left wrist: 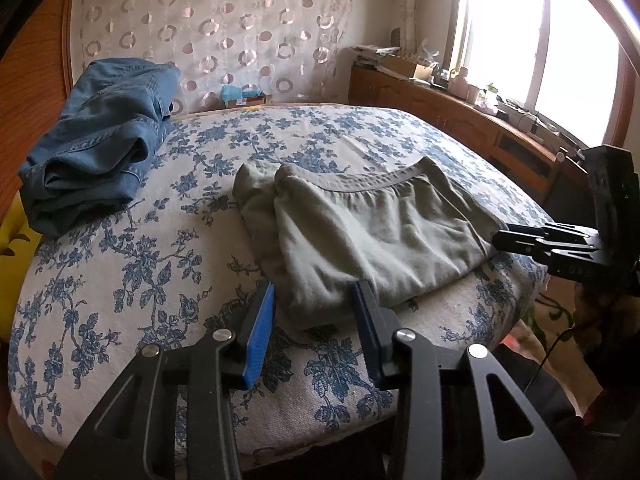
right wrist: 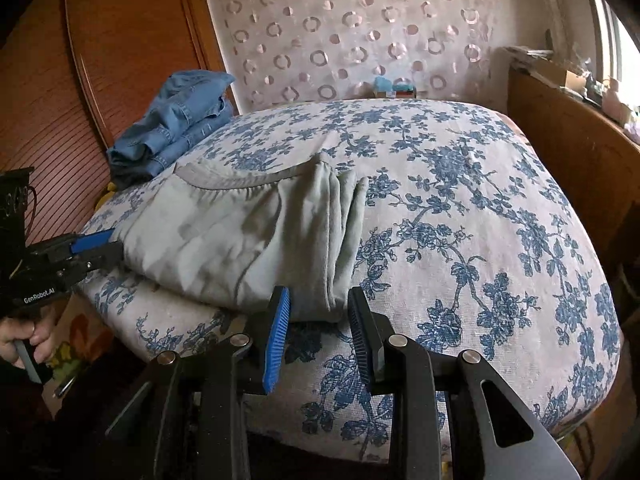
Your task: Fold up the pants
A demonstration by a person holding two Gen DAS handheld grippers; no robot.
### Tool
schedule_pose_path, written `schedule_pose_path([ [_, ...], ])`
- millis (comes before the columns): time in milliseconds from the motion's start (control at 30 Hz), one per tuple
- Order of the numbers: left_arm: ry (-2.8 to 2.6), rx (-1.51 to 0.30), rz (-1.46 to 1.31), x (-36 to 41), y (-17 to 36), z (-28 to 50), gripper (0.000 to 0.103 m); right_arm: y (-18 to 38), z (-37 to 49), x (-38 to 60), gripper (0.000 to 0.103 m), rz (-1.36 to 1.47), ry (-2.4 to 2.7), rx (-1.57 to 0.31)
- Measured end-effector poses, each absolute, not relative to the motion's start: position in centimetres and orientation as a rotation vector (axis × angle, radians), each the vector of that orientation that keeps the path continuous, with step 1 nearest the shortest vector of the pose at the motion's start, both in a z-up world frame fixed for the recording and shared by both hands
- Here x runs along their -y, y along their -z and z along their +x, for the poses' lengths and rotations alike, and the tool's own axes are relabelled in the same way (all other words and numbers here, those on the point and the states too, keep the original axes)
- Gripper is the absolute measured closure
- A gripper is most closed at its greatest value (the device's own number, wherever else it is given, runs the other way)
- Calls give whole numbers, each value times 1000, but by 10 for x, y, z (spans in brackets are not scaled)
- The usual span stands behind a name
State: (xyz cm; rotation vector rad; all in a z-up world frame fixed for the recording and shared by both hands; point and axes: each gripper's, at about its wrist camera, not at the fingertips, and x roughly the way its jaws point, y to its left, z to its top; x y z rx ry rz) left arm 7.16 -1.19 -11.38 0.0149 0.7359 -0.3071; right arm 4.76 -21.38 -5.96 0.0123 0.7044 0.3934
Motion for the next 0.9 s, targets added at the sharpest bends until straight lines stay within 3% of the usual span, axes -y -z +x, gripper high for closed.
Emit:
schedule_pose_path([
  [367, 300, -749, 14, 14, 118, 74, 62, 63, 48, 215, 72, 23, -392, -689],
  [533, 319, -743, 4, 16, 119, 73, 78, 64, 45, 213, 73, 11, -386, -678],
  [600, 319, -740, 1, 15, 118, 72, 84, 65, 45, 213, 81, 11, -389, -676],
  [900, 320, -712, -16, 11, 112, 70, 92, 63, 44, 219, 95, 41, -402, -661],
])
